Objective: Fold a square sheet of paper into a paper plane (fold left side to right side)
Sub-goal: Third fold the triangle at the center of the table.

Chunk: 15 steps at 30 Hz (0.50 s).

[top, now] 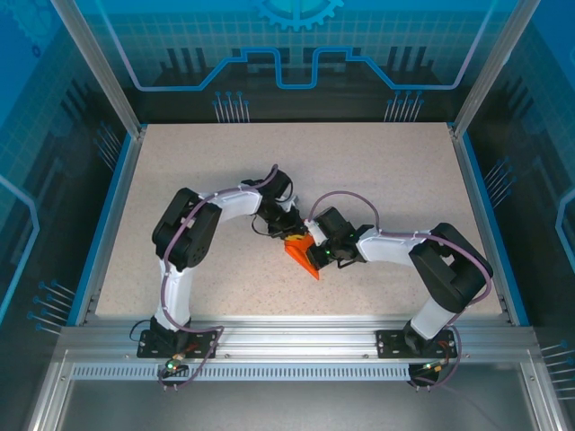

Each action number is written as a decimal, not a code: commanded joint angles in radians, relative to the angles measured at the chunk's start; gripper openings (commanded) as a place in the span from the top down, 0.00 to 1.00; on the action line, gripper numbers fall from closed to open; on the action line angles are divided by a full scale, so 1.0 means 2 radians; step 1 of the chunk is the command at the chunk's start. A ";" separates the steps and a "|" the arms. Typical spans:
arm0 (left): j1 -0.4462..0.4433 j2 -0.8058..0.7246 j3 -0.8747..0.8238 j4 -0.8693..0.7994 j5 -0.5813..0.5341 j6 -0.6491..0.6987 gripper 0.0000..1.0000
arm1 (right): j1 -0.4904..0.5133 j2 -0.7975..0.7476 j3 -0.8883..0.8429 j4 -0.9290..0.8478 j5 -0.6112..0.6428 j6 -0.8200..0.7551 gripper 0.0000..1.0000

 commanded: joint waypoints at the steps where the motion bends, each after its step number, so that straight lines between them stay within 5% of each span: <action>1: 0.019 -0.012 0.015 -0.027 -0.006 0.017 0.83 | 0.006 0.023 -0.015 -0.054 -0.009 0.006 1.00; 9: 0.043 -0.099 -0.055 0.001 -0.014 0.024 0.87 | 0.006 0.025 -0.015 -0.052 -0.011 0.005 1.00; 15: 0.038 -0.161 -0.139 0.063 0.036 0.011 0.91 | 0.007 0.029 -0.012 -0.054 -0.011 0.003 1.00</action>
